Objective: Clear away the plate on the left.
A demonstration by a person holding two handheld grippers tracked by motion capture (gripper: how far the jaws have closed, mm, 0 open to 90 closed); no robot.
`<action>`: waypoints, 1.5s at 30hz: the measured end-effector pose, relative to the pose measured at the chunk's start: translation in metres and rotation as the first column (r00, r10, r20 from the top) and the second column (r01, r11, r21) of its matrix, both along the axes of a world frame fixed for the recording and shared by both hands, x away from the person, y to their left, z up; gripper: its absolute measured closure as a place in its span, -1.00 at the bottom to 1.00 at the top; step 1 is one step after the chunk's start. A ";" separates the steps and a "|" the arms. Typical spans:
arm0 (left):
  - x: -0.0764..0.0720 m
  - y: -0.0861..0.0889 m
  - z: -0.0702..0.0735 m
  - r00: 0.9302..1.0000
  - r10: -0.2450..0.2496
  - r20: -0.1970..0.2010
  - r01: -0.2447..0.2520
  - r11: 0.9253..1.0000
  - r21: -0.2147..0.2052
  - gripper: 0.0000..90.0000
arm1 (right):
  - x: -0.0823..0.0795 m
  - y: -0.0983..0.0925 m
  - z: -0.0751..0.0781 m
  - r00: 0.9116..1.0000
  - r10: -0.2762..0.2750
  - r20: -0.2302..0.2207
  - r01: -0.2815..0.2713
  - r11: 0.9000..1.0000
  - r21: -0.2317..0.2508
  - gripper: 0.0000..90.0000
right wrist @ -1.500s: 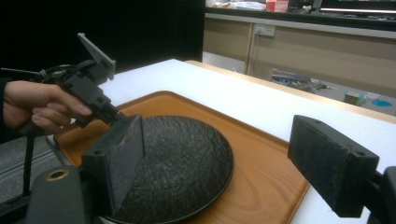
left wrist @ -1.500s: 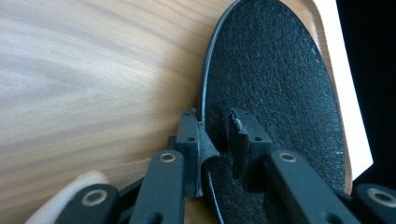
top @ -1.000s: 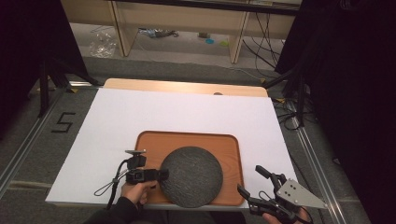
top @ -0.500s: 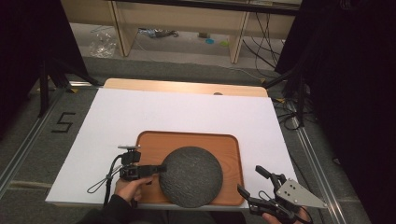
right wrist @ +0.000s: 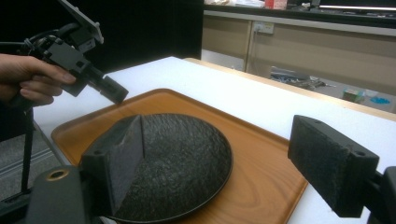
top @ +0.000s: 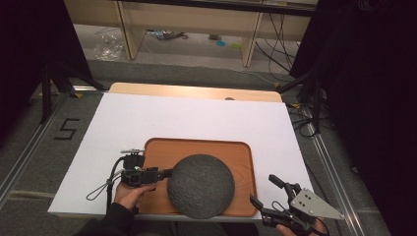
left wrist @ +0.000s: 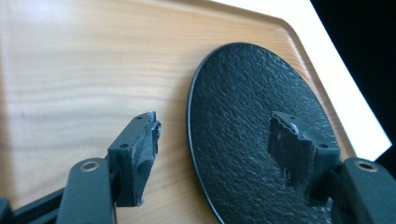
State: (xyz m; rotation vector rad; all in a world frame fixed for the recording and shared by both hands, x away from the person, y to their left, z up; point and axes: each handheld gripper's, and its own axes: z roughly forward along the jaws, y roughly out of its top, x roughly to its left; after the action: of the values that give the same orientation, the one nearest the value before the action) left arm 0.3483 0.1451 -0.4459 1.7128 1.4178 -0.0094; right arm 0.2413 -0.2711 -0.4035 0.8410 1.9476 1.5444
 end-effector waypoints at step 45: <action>-0.048 -0.005 0.043 0.887 -0.187 0.422 0.169 0.982 0.080 -0.54 | -0.002 -0.001 0.001 0.999 -0.009 -0.035 0.008 1.000 -0.025 -0.62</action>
State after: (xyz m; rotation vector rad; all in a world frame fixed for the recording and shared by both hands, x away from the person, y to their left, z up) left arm 0.3002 0.1402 -0.4033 1.7411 0.9383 0.2821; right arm 0.2391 -0.2720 -0.4028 0.8700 1.9815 1.5075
